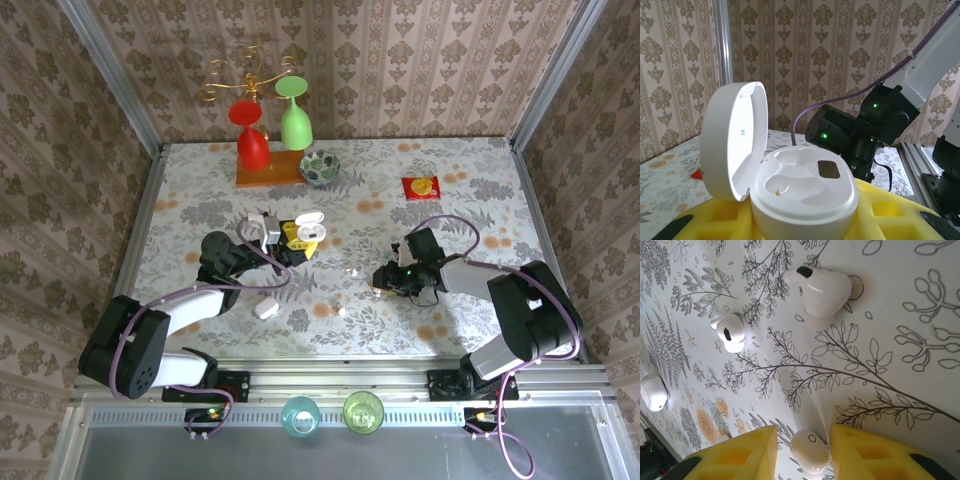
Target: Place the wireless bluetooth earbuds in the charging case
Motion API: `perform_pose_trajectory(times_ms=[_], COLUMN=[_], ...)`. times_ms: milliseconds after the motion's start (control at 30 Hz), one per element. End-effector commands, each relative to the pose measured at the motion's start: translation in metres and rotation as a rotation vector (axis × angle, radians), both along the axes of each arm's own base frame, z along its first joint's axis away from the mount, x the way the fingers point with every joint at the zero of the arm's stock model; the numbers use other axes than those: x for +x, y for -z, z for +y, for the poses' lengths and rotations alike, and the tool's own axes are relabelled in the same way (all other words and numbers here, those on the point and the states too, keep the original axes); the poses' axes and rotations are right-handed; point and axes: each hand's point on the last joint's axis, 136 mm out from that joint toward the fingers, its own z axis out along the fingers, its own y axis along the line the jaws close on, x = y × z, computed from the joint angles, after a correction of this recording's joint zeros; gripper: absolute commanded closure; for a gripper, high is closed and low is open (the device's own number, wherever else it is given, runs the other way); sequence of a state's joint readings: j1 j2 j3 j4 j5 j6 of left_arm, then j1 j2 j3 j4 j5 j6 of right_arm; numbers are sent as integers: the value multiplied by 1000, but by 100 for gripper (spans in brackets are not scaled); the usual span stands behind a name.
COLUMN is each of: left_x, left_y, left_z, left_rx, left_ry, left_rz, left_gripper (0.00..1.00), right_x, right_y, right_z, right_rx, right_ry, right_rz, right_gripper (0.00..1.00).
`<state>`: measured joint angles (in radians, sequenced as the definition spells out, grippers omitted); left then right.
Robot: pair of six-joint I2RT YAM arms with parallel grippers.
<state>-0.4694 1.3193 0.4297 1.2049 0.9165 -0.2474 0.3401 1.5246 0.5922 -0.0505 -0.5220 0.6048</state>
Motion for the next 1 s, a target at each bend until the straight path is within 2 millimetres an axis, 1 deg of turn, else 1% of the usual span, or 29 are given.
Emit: perform_pose_trajectory(times_ms=[0, 467, 633, 767, 867, 967], left_x=[0, 0, -1, -1, 0, 0], left_y=[-11, -11, -11, -11, -9, -10], left_z=[1, 0, 0, 0, 0, 0], left_rx=[-18, -19, -19, -19, -17, -18], left_ry=[3, 5, 5, 4, 2, 4], left_rz=[-42, -41, -41, -42, -41, -41], left_gripper=[75, 75, 75, 75, 75, 75], right_x=[-16, -17, -19, -20, -19, -19], right_y=[2, 3, 8, 12, 15, 16], right_z=[4, 10, 9, 8, 7, 6], right_rx=[34, 75, 64, 54, 45, 42], right_ry=[-39, -45, -46, -45, -42, -42], right_rz=[35, 39, 53, 60, 65, 69], right_gripper=[66, 69, 73, 74, 78, 79])
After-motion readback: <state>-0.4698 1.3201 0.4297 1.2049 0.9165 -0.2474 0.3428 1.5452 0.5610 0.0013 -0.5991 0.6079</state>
